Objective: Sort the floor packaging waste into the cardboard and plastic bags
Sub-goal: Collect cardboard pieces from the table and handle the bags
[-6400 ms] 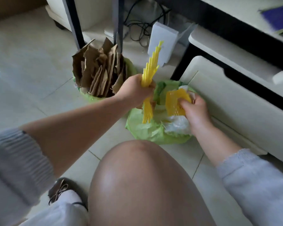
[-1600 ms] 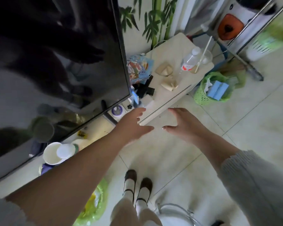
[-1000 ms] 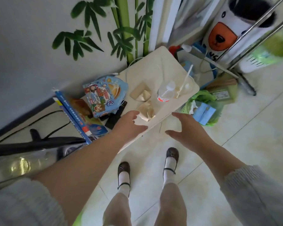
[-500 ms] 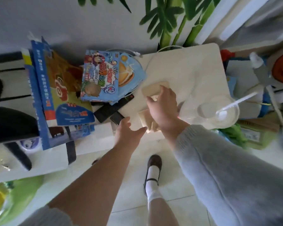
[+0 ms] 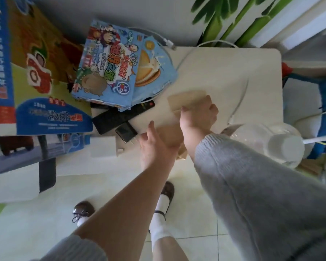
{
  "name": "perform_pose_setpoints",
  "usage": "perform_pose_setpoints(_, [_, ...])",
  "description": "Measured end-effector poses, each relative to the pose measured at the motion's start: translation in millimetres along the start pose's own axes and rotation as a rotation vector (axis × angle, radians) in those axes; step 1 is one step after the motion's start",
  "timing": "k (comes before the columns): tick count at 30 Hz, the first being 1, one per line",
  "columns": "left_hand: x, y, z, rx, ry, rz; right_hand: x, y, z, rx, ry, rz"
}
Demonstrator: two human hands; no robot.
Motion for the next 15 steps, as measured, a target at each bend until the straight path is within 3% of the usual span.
perform_pose_setpoints(6, [-0.4, -10.0, -12.1, 0.097, -0.042, 0.005, 6.5, -4.2, -6.2, -0.026, 0.022, -0.048])
perform_pose_setpoints(11, [6.0, -30.3, -34.2, 0.091, -0.095, 0.046, 22.5, 0.0, -10.7, -0.231, 0.103, -0.097])
perform_pose_setpoints(15, [24.3, -49.3, -50.0, 0.161, -0.108, 0.072, 44.1, -10.9, -23.8, -0.339, 0.013, -0.049])
Point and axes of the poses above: each hand's wrist, its own x-axis away from the middle knuckle, its own y-axis out of the palm, z = x × y, the point moved 7 cm from there along -x, towards the middle knuckle, and after that the axes turned 15 degrees about -x, right-handed, at the moved point
